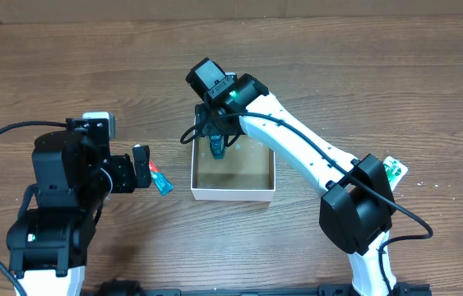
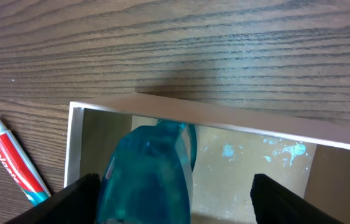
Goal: Pack container
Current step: 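Carry the Listerine bottle into the box and release it, then move the right gripper to the green Dettol soap and grasp it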
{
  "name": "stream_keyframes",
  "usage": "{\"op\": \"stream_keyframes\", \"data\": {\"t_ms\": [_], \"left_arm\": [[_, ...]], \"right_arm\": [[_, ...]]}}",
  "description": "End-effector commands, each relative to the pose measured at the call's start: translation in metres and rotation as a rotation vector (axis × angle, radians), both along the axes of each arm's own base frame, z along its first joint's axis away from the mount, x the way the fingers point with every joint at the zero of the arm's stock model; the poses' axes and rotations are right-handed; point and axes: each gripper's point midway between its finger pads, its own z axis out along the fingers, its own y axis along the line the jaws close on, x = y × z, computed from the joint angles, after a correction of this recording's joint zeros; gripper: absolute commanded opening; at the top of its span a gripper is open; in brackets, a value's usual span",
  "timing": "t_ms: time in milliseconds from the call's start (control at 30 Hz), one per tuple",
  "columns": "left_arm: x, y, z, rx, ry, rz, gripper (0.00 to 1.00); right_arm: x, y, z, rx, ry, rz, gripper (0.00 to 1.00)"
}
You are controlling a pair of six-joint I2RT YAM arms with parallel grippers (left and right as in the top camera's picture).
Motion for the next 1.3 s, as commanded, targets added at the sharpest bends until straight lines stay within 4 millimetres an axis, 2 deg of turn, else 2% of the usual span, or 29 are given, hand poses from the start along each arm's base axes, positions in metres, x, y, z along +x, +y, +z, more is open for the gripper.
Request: {"op": "stream_keyframes", "data": {"t_ms": [0, 100, 200, 267, 333, 367, 433, 467, 600, 700, 800, 900, 1067, 1167, 1267], "left_arm": [[0.006, -0.005, 0.005, -0.02, -0.001, -0.012, 1.0], [0.007, -0.005, 0.005, -0.019, -0.002, -0.012, 1.0], [0.008, -0.004, 0.006, -0.017, -0.01, -0.009, 1.0], [0.008, -0.004, 0.007, -0.017, -0.011, -0.009, 1.0], [0.008, -0.004, 0.007, -0.017, -0.013, -0.009, 1.0], [0.008, -0.004, 0.007, -0.017, -0.013, -0.009, 1.0], [0.008, -0.004, 0.007, -0.017, -0.012, -0.009, 1.0], [0.008, -0.004, 0.007, -0.017, -0.012, -0.009, 1.0], [0.008, -0.004, 0.007, -0.017, -0.012, -0.009, 1.0], [0.008, -0.004, 0.007, -0.016, -0.012, -0.009, 1.0], [0.008, -0.004, 0.007, -0.017, -0.012, -0.009, 1.0], [0.009, -0.004, 0.007, -0.017, -0.014, -0.009, 1.0], [0.009, -0.004, 0.007, -0.017, -0.014, -0.01, 1.0], [0.009, -0.004, 0.007, -0.018, -0.014, -0.01, 1.0], [0.009, -0.004, 0.007, -0.017, -0.015, -0.01, 1.0]], "right_arm": [[0.003, 0.005, 0.032, 0.034, -0.066, 0.031, 0.8], [0.002, 0.003, 0.06, 0.059, -0.118, 0.065, 0.81], [0.002, 0.003, 0.118, 0.115, -0.236, 0.13, 0.84], [-0.003, -0.001, 0.162, 0.146, -0.323, 0.178, 1.0], [-0.013, -0.01, 0.202, 0.165, -0.398, 0.218, 1.0], [-0.015, -0.02, 0.219, 0.172, -0.436, 0.206, 1.0], [-0.016, -0.045, 0.237, 0.16, -0.47, 0.155, 1.0], [-0.013, -0.076, 0.243, 0.143, -0.468, 0.03, 1.0], [-0.01, -0.178, 0.236, 0.074, -0.375, -0.268, 1.0], [-0.023, -0.23, 0.228, 0.023, -0.296, -0.384, 1.0], [-0.045, -0.264, 0.224, -0.004, -0.231, -0.479, 1.0], [-0.07, -0.287, 0.216, -0.016, -0.185, -0.564, 1.0], [-0.111, -0.314, 0.185, 0.039, -0.164, -0.678, 1.0], [-0.122, -0.351, 0.144, 0.051, -0.127, -0.807, 1.0], [-0.113, -0.384, 0.096, 0.053, -0.046, -0.85, 1.0]]}}
